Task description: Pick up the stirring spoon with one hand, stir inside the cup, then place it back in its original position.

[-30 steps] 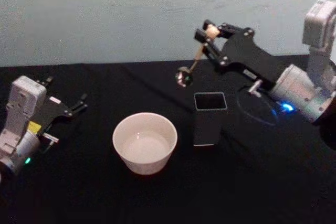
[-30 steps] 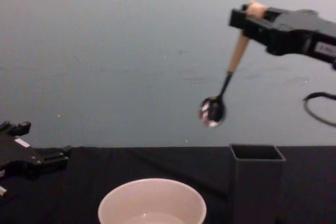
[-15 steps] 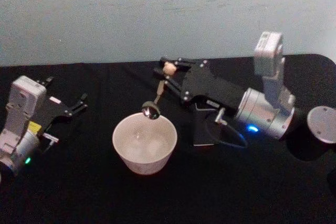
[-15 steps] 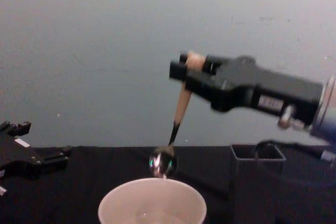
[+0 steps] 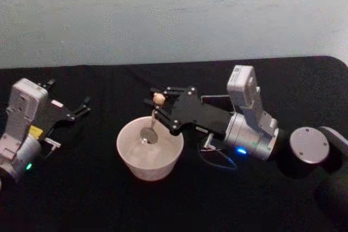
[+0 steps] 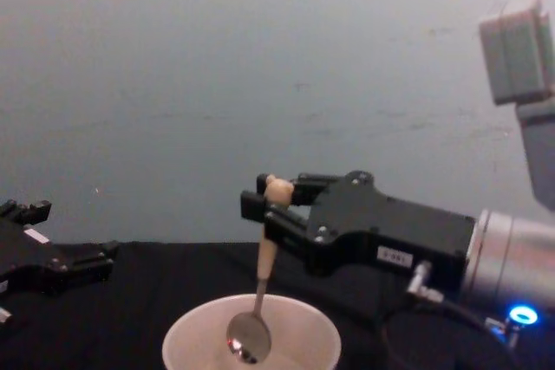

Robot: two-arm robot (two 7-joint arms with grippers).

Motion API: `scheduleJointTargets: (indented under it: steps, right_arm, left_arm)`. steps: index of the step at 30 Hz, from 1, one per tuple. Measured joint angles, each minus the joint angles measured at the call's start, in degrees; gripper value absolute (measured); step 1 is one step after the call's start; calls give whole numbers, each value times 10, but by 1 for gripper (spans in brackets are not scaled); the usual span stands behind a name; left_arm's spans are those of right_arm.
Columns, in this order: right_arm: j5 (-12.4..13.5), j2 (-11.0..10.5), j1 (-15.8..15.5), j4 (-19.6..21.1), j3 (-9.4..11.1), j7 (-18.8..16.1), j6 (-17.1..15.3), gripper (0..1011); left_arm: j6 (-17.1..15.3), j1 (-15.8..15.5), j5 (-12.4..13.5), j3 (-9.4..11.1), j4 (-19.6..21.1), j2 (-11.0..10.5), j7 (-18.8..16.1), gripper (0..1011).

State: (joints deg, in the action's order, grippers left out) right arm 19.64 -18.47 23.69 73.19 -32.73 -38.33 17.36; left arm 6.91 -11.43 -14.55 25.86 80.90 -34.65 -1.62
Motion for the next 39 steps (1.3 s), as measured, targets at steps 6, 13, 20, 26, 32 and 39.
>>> scheduleJointTargets:
  steps: [6, 13, 20, 26, 32, 39]
  right_arm:
    - [-16, 11, 5, -25, -8, -1, 18, 215]
    - [-36, 20, 10, -44, -14, 0, 26, 215]
    - [-47, 23, 10, -48, -15, 5, 25, 215]
    - [-53, 20, 9, -46, -9, 13, 19, 215]
    - [-49, 6, -4, -28, 2, 14, 10, 215]
    - [-32, -17, -31, 11, 11, 8, -3, 215]
  left_arm:
    - [0, 0, 0, 0, 0, 0, 0, 1001]
    - [0, 0, 0, 0, 0, 0, 0, 1001]
    - [0, 0, 0, 0, 0, 0, 0, 1001]
    - [0, 0, 0, 0, 0, 0, 0, 1001]
    - [0, 0, 0, 0, 0, 0, 0, 1001]
    - [0, 0, 0, 0, 0, 0, 0, 1001]
